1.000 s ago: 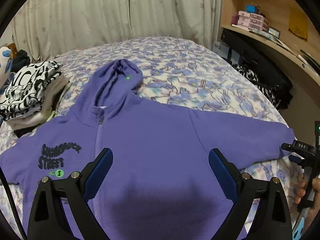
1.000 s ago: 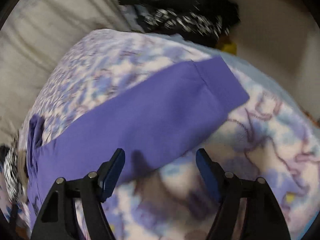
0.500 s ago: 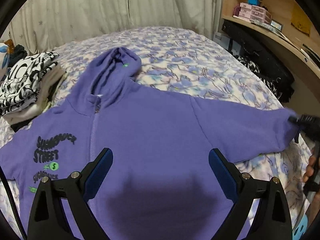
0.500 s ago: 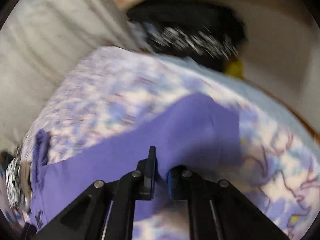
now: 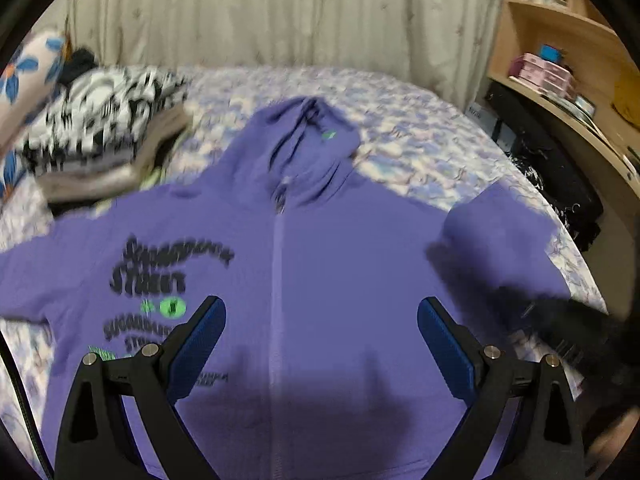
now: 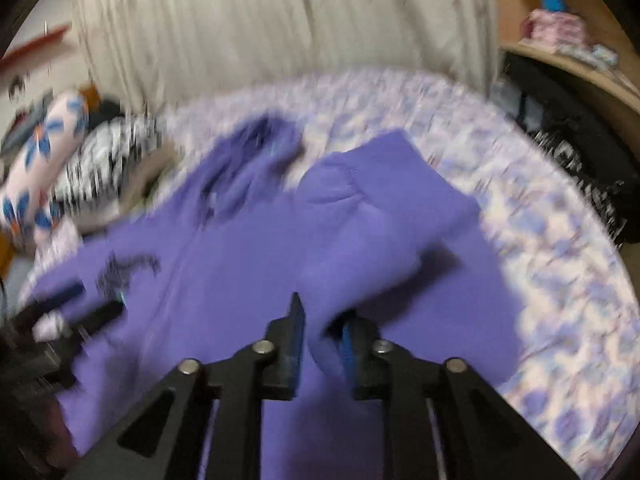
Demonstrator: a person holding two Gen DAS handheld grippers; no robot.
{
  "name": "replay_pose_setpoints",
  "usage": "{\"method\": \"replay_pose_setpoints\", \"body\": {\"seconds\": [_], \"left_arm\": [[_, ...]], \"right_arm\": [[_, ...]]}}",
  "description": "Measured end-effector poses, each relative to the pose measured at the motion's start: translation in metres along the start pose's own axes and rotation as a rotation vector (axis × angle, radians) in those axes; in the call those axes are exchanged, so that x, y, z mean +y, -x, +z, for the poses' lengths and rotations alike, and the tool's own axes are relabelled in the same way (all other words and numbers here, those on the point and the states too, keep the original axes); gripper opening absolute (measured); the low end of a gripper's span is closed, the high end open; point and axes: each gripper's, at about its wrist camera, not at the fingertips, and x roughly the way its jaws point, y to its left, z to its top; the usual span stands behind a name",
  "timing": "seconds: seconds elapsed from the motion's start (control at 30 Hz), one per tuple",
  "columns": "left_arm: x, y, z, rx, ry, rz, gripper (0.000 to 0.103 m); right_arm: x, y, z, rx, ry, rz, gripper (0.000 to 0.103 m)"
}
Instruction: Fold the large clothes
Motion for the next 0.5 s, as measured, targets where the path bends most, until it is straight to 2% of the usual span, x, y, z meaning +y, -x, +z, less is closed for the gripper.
{"method": "replay_pose_setpoints", "body": {"seconds": [0.07, 0.13, 0.3, 0.5], "left_arm": [[0.010, -0.006, -0.002, 0.035, 0.039, -0.022, 0.096], [0.017, -0.011, -0.006, 0.066, 0.071, -0.043, 0.096], [0.018, -0.024, -0.011, 0.117, 0.083, -0.097, 0.096], [0.001, -0.044, -0.018, 0.228, 0.087, -0.237, 0.096]], "right_arm": [[0.009, -0.016, -0.015, 0.070, 0.013, 0.009, 0.039], [0.012, -0.019, -0.026, 0.097, 0.021, 0.011, 0.040], [0.015, 0.004, -0.051, 0.082, 0.020, 0.041, 0.054], [0.005, 0.020, -0.064, 0.076, -0.036, 0.061, 0.055]]}}
